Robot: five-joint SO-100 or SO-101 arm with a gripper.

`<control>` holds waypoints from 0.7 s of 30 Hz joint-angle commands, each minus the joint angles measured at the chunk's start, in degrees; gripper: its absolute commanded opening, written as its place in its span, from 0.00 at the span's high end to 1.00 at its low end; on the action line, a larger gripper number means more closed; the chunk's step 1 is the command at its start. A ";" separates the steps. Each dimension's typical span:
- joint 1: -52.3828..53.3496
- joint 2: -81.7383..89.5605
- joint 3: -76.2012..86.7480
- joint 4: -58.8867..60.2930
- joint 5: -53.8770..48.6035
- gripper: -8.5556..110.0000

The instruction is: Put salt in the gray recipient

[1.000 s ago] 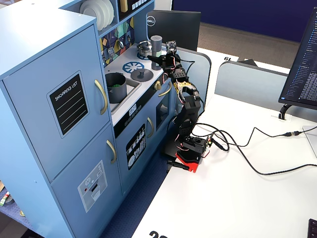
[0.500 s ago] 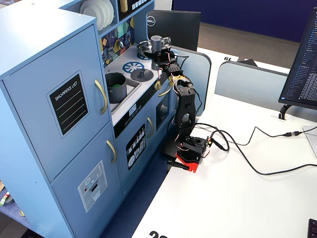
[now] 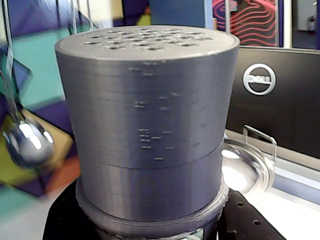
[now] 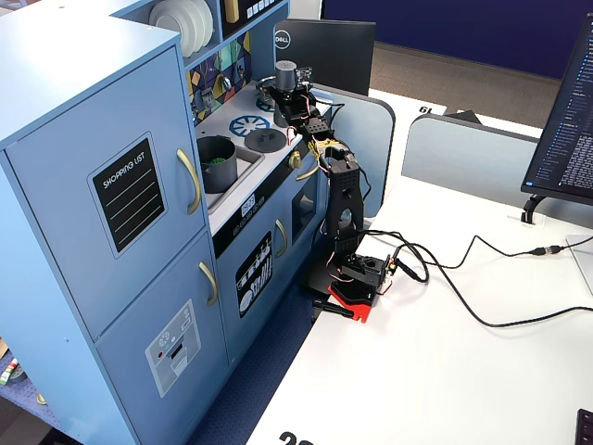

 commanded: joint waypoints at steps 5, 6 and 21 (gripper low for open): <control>-4.66 20.48 -7.91 16.08 28.83 0.93; -5.89 21.97 -9.05 20.13 34.80 0.93; -38.14 25.93 -14.50 45.79 107.40 0.93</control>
